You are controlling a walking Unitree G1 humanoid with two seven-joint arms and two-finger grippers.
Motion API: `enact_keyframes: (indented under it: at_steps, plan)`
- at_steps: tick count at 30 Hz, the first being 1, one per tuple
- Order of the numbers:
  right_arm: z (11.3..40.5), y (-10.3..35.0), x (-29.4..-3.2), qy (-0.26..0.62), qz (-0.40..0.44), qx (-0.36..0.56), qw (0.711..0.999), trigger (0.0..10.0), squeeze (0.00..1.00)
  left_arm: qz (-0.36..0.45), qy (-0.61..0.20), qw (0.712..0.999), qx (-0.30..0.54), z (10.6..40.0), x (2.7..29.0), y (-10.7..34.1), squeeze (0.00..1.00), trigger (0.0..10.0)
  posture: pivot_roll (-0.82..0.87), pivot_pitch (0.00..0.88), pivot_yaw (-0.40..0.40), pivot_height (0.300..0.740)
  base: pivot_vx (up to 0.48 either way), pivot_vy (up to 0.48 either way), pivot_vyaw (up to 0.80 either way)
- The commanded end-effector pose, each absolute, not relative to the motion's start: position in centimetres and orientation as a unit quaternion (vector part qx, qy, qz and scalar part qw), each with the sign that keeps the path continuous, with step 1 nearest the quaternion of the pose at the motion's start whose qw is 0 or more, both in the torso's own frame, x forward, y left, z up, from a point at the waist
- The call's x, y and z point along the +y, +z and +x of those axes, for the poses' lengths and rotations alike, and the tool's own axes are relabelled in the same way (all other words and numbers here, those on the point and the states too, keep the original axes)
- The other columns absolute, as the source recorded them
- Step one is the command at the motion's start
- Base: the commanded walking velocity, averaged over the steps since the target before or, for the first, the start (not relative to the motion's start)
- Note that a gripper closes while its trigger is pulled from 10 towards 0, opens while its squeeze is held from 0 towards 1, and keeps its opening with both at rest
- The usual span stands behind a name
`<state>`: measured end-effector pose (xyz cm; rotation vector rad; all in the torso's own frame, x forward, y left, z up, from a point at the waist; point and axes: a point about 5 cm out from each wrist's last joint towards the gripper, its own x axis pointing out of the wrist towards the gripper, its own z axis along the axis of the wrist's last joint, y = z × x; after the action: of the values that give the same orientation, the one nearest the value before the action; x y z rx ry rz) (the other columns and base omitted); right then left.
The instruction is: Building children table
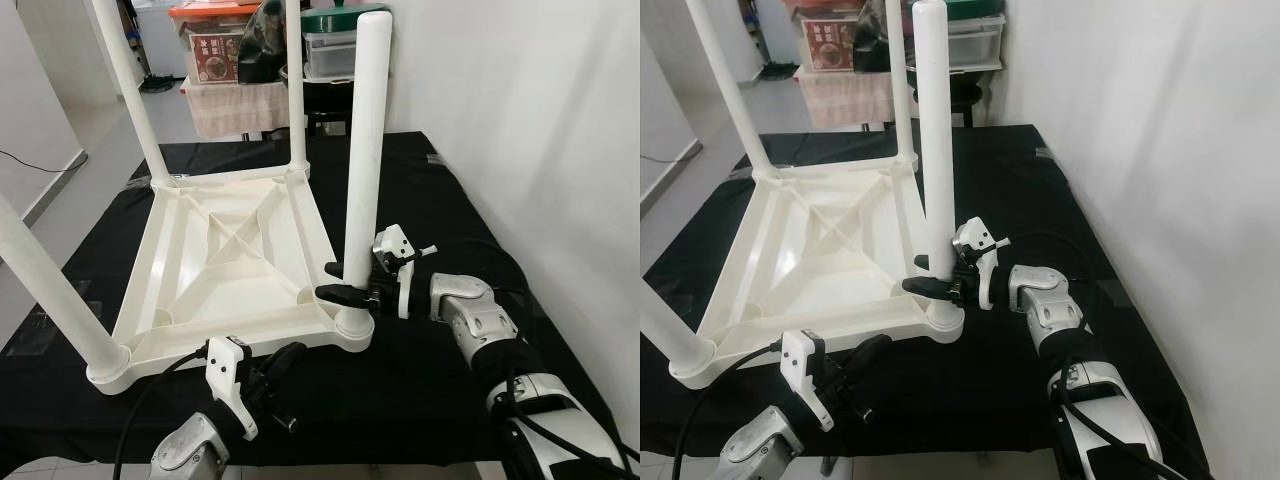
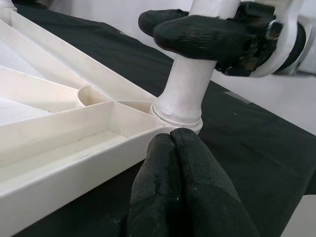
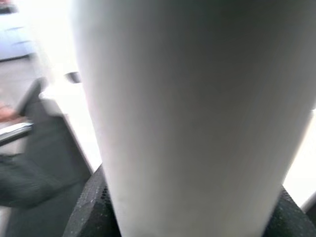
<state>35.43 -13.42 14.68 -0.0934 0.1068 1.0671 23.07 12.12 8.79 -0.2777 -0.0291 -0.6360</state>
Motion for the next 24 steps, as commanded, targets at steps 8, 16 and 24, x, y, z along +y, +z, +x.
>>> enact_keyframes:
  at_steps: [8, 16, 24]
  plan:
    - [33.0, 10.0, -12.0, 0.193, -0.002, 0.088, 0.977, 0.0, 0.0, -0.133, -0.307, 0.942, -0.014, 22.7, 12.7, 8.9, 0.0, 10.0, 0.0, 0.0, 0.028, 0.74, 0.0, 0.0, 0.0]
    - [32.9, 9.7, -7.7, 0.247, -0.007, 0.079, 0.966, 0.0, 0.0, -0.13, -0.301, 0.945, -0.013, 22.9, 13.0, 8.8, 0.0, 10.0, 0.0, 0.0, 0.023, 0.74, 0.0, 0.0, 0.0]
    - [35.0, 11.8, -8.0, 0.249, 0.001, 0.066, 0.966, 10.0, 1.0, -0.127, -0.296, 0.947, -0.014, 23.0, 12.9, 8.8, 0.0, 10.0, 0.02, 0.0, 0.015, 0.74, 0.0, 0.0, 0.0]
